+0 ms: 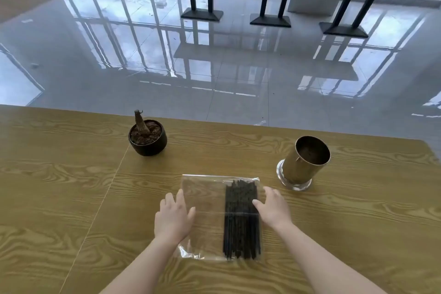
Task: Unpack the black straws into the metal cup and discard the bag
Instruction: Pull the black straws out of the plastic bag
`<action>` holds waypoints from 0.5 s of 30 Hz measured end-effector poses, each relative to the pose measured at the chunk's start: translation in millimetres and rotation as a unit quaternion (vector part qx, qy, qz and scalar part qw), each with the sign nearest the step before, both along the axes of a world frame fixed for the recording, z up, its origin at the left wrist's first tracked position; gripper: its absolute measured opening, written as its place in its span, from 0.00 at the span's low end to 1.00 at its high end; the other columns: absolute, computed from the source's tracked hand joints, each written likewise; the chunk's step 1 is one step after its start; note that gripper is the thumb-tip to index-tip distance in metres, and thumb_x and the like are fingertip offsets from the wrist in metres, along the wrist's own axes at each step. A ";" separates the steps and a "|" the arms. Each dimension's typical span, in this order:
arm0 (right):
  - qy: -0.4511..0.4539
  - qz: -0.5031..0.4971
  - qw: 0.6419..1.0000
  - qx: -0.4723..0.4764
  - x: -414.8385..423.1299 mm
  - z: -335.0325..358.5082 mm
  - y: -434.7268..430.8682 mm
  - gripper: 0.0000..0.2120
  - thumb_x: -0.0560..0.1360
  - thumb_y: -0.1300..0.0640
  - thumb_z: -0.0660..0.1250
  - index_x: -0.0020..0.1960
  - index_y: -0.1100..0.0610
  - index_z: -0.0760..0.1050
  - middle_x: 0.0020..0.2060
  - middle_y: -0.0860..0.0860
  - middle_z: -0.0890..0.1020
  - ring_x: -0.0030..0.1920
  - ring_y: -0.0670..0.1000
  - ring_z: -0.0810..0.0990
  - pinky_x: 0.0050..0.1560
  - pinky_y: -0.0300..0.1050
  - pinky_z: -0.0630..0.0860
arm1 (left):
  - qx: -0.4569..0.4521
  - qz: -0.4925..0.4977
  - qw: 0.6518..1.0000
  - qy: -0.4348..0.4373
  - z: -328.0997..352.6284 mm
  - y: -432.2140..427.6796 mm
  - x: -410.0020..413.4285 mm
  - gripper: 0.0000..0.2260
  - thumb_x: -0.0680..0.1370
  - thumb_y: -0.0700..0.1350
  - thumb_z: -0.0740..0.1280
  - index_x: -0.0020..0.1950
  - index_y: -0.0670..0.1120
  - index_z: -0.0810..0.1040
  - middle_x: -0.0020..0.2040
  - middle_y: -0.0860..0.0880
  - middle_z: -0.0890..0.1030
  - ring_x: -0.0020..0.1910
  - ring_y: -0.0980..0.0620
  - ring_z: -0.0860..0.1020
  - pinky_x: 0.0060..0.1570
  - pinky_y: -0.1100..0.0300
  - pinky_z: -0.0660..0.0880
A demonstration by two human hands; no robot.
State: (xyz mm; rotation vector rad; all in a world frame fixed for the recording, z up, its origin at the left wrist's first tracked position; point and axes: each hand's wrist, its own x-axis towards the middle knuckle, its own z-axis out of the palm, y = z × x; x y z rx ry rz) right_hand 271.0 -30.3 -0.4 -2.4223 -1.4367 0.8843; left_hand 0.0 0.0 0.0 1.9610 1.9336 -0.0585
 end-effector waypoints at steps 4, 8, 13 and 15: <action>0.007 -0.036 0.999 -0.040 0.1 -3.5 -2.3 0.27 0.79 0.47 0.67 0.74 0.57 0.67 0.69 0.55 0.73 0.65 0.56 0.76 0.62 0.51 0.76 | -0.061 0.087 0.994 -0.034 -11.7 -4.7 -4.9 0.32 0.80 0.59 0.60 0.78 0.45 0.56 0.68 0.44 0.67 0.66 0.46 0.68 0.59 0.52 0.74; 0.031 -0.073 0.995 -0.055 -2.5 -9.1 -3.7 0.29 0.79 0.47 0.67 0.76 0.57 0.66 0.71 0.54 0.72 0.65 0.55 0.76 0.62 0.51 0.77 | -0.074 0.130 0.986 -0.071 -16.6 1.0 -2.6 0.31 0.79 0.57 0.64 0.76 0.43 0.58 0.68 0.42 0.67 0.65 0.44 0.69 0.58 0.52 0.73; 0.101 -0.149 0.982 -0.051 -2.0 -14.9 -3.7 0.26 0.77 0.48 0.69 0.71 0.56 0.70 0.62 0.52 0.80 0.60 0.54 0.80 0.55 0.48 0.75 | -0.110 0.201 0.965 -0.125 -20.3 12.9 2.0 0.31 0.77 0.54 0.69 0.74 0.42 0.63 0.67 0.41 0.75 0.64 0.43 0.75 0.54 0.52 0.72; 0.139 -0.170 0.974 -0.050 -1.4 -16.8 -3.5 0.21 0.76 0.48 0.71 0.65 0.56 0.76 0.58 0.52 0.82 0.56 0.54 0.81 0.55 0.49 0.76 | -0.111 0.213 0.961 -0.138 -22.6 13.9 2.1 0.25 0.76 0.50 0.71 0.69 0.42 0.70 0.62 0.44 0.79 0.60 0.44 0.78 0.50 0.54 0.71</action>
